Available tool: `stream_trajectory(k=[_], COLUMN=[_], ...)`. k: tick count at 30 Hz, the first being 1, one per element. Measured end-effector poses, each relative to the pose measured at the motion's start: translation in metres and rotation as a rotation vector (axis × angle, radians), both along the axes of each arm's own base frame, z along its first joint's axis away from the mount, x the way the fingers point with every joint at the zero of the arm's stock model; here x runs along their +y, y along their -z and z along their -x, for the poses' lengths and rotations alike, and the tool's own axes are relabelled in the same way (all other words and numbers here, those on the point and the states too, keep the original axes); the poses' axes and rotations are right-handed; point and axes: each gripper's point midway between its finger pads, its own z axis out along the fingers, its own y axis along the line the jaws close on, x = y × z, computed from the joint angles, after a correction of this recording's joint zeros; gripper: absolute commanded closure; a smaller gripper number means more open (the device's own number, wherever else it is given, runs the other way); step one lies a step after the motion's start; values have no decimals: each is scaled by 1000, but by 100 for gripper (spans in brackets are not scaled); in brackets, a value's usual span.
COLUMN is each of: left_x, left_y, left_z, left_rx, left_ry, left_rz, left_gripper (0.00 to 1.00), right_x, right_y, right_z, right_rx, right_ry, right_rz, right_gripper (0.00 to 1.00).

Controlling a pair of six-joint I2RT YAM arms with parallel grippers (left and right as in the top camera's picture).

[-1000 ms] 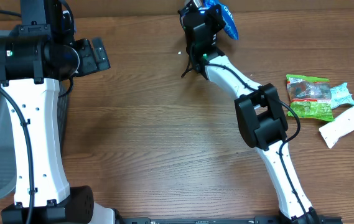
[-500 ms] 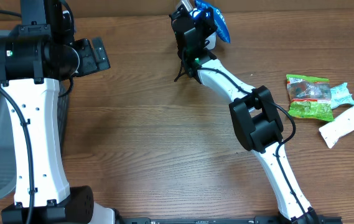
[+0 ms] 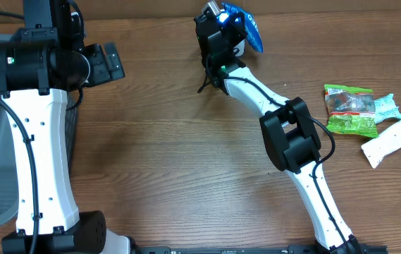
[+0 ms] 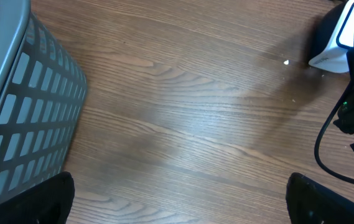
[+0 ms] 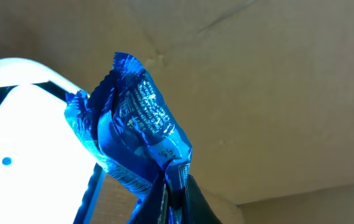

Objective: Scan the item barcode
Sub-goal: 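Hold the blue snack bar in front of the scanner window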

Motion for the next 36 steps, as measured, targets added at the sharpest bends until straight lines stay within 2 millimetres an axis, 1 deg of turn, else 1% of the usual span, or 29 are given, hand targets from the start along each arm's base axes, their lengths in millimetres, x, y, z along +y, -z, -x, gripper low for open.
stream_trajectory(k=[4,12,16,21,24,30,34,36], left_x=[0,0,0,0,0,0,0,0], left_y=[0,0,0,0,0,0,0,0], left_z=[0,0,0,0,0,0,0,0], left_rx=[0,0,0,0,0,0,0,0], left_ry=[0,0,0,0,0,0,-1,0], left_rz=[0,0,0,0,0,0,0,0], left_gripper=[0,0,0,0,0,0,0,0], right_x=[0,5,8,18,27,58,80,90], right_y=[3,0,0,0,3,21,39,45], right_z=[1,1,2,5,10,29,48,62], right_rx=[-7,-34,-37,-35,-20,72,187,274], right_ry=[7,5,0,-16,-33,-88,-158,-203], right_rz=[-30,-63,-68,-69,-61,-19,-13,-28], right_gripper=[96,96,96,96,96,96,96,96])
